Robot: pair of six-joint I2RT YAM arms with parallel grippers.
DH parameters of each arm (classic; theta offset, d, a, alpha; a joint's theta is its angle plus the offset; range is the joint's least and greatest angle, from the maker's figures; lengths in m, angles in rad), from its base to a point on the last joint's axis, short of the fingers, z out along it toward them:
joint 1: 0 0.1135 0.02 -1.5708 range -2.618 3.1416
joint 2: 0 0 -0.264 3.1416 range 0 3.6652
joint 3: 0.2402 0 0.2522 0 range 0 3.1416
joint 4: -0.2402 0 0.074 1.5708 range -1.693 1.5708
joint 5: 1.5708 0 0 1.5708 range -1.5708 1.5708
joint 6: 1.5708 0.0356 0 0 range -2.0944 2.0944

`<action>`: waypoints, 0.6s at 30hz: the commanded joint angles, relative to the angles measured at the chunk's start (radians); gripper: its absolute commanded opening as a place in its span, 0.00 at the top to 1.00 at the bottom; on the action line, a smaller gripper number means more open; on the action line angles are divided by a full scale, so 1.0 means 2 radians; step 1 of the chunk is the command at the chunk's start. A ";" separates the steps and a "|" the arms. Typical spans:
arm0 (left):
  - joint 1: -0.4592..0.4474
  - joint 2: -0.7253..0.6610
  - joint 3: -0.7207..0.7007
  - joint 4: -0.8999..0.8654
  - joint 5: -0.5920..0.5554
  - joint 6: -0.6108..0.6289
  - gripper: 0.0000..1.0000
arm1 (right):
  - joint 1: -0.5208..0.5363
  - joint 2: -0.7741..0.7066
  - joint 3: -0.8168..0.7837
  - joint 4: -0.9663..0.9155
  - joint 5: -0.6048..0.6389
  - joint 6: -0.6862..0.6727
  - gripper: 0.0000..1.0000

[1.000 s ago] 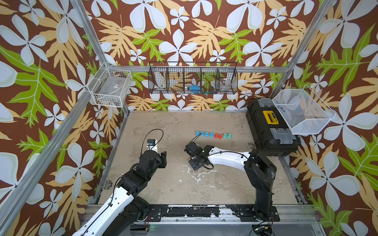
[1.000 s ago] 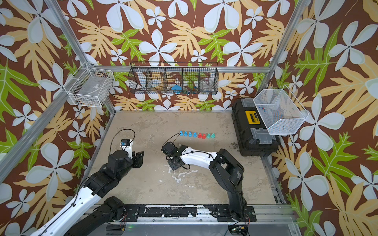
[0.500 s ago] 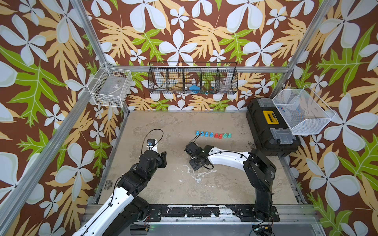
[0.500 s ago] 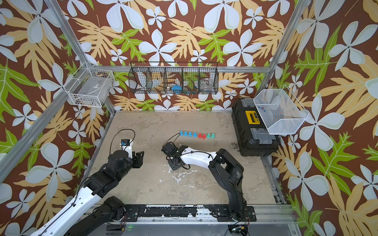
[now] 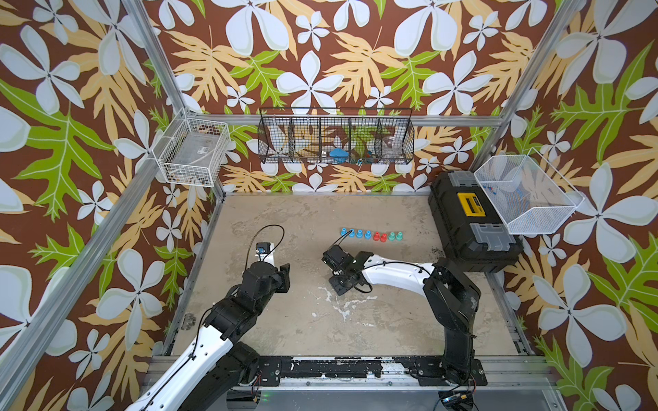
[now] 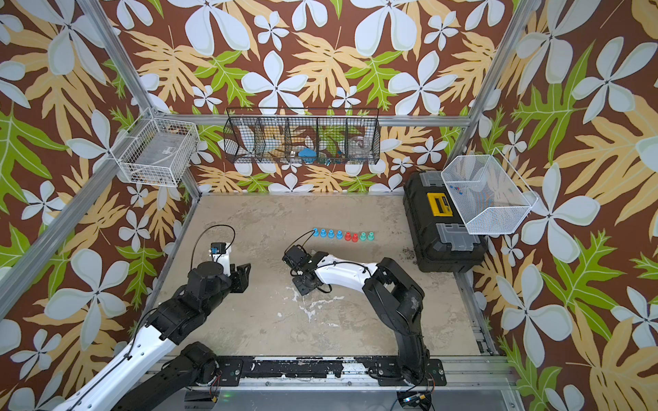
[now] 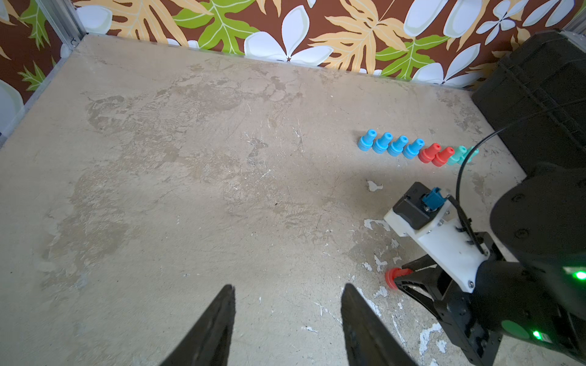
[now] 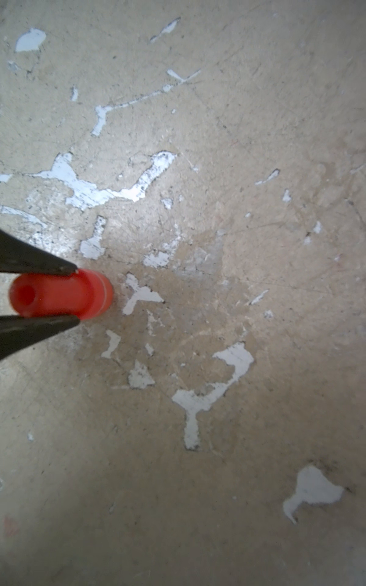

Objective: Close the stamp cap
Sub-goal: Close the cover of the stamp.

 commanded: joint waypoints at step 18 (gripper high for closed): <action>0.001 -0.001 -0.001 0.005 -0.001 0.002 0.44 | -0.003 -0.014 0.021 -0.051 0.028 -0.010 0.82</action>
